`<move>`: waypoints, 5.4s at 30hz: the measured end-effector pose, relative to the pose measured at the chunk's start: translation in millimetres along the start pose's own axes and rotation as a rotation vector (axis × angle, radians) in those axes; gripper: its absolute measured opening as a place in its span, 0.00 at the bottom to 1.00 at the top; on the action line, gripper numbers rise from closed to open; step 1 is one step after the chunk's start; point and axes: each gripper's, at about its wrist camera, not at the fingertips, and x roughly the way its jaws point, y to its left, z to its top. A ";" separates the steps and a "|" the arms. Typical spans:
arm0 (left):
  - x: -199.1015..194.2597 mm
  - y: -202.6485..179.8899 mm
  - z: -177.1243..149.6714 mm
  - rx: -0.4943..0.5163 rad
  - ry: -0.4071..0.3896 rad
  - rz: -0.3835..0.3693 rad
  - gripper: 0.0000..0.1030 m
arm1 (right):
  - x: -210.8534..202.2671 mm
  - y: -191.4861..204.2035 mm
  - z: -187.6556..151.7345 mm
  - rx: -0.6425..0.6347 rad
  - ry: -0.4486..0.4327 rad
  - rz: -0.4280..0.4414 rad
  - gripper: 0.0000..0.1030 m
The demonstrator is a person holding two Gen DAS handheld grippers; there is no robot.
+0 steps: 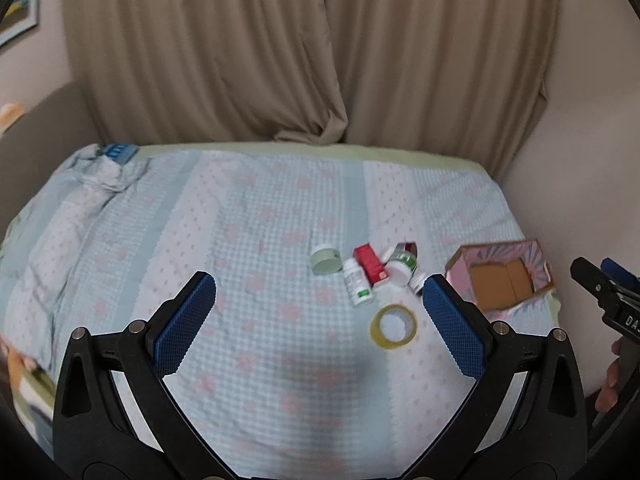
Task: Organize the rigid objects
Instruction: 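Grasp the pale green jar with the left tool while the right tool grasps the yellow tape roll, then carry the jar and tape into the pink box and open both tools, then lift both tools out of the box and move toward the remaining bottles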
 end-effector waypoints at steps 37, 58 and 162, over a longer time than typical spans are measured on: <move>507.7 9.7 -1.9 -0.174 0.728 -0.174 0.99 | 335.7 31.6 -166.2 0.260 0.554 -0.114 1.00; 556.4 -18.3 -45.5 -0.156 0.836 -0.210 0.66 | 399.9 13.9 -193.0 0.213 0.659 -0.143 0.92; 389.7 -440.1 -12.4 0.203 0.606 -0.208 1.00 | 298.5 -369.6 -7.8 -0.087 0.496 -0.012 1.00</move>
